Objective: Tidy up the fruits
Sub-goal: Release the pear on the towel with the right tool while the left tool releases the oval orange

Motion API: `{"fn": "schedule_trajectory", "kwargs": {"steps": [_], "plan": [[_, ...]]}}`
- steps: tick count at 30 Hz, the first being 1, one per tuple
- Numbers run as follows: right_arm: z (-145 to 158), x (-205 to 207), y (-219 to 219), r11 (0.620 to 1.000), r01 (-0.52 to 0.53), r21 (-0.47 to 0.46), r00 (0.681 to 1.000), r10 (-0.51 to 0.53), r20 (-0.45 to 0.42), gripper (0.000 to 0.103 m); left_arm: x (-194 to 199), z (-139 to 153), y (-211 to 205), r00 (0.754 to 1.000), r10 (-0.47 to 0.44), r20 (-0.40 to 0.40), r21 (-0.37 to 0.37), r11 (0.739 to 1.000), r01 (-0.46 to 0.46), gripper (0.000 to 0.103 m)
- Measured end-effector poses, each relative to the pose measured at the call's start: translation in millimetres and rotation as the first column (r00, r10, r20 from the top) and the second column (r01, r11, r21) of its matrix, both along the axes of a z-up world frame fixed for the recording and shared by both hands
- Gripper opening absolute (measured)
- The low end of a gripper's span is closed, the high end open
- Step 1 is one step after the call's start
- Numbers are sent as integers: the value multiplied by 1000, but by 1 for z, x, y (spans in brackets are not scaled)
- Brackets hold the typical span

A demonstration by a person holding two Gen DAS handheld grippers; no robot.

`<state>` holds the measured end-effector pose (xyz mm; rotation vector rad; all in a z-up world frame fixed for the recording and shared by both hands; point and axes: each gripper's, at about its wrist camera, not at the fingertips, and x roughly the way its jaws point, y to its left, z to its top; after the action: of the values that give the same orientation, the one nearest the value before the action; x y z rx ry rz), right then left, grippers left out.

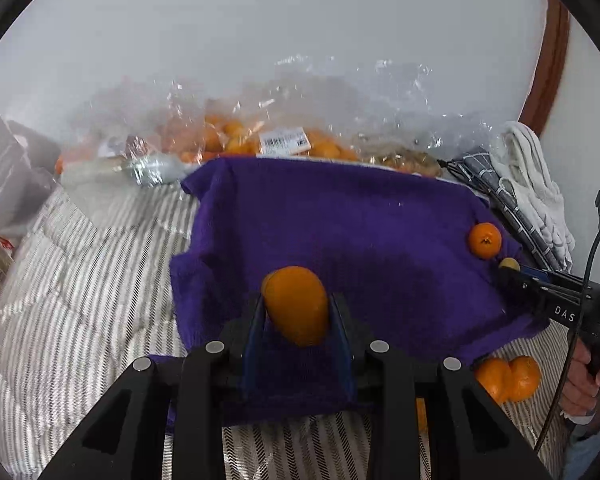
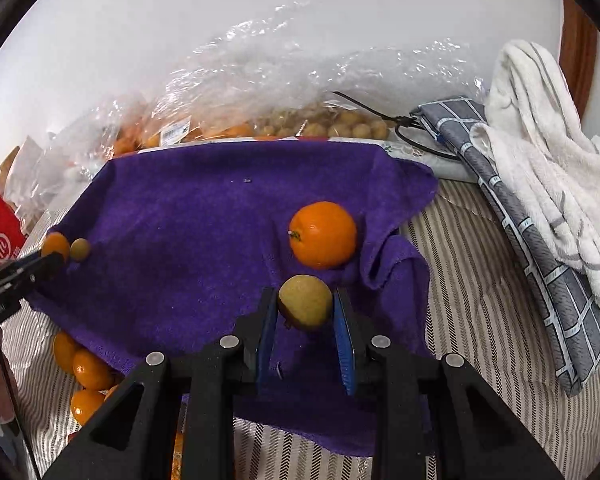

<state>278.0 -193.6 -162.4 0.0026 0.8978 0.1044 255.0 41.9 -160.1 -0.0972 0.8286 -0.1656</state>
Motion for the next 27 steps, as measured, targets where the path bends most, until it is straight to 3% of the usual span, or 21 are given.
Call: {"fn": "schedule_trajectory", "kwargs": {"steps": [3,18,27], "plan": [[-2,2,-1,1000,14,3,1000,-14,-6,28,3,-4,3,1000,4,-18,-26,1000,-5,31],[-9,9,4,999,14,-40,999,-15,-33,28,0,-5,-1,1000,13,5,-7,1000,-13,31],[-9,7,10,999,-21,-48,999,18,-44,46,-1,-4,-1,1000,20,13,-6,1000,-20,32]]}}
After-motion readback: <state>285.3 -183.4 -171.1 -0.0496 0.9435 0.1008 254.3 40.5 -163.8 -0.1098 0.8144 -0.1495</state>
